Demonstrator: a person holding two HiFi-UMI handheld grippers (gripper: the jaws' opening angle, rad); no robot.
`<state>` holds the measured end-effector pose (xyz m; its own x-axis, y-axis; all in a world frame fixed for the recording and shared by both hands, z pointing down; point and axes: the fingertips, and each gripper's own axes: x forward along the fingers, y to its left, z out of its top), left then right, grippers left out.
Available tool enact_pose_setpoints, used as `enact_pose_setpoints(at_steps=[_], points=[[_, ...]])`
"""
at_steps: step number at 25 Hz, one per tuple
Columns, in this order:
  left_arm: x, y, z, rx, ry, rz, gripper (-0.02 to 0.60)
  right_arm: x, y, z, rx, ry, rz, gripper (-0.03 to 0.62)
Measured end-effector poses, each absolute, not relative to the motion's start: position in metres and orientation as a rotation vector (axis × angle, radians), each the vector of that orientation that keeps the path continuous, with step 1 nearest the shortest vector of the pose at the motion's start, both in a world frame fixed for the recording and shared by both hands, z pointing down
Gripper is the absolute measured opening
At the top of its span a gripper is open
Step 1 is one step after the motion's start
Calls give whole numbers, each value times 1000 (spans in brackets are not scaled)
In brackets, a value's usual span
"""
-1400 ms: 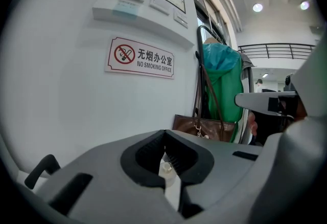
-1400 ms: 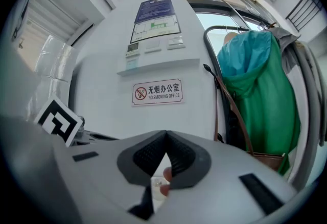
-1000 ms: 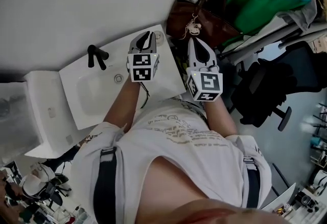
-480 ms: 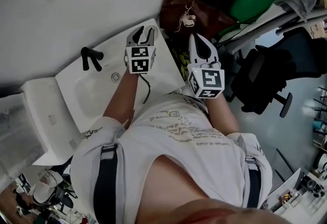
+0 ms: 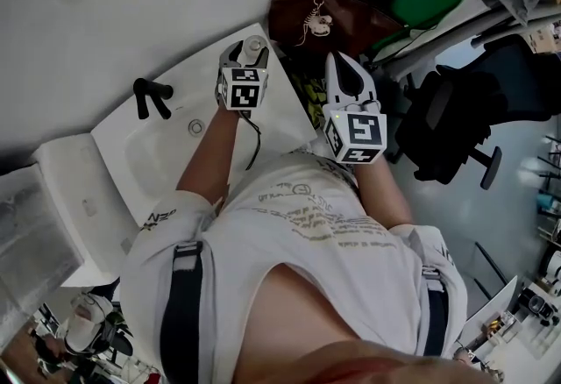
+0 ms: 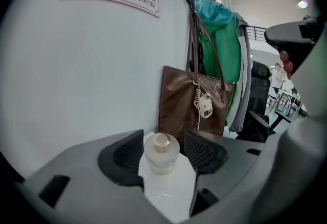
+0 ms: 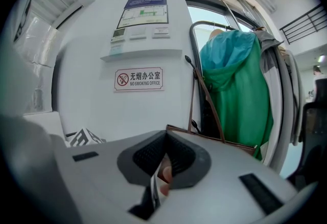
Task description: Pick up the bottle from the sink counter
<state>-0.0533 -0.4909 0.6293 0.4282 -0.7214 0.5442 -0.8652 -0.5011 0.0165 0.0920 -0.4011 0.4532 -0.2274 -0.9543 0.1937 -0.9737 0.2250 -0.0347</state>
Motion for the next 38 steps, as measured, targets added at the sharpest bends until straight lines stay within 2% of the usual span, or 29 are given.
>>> enact_pose_setpoints(at_steps=[6,17,38], points=[[-51,-498,652,2365,-1350,778,285,93,-397,455,1872,-2326,209,21],[-52,-506,686,2268,-1383,806,321,103,-387,462,1899,-2266,233,21],[-39,-525,711,2302,-1395,808,331,106,-380,462,1890,-2226,218,21]])
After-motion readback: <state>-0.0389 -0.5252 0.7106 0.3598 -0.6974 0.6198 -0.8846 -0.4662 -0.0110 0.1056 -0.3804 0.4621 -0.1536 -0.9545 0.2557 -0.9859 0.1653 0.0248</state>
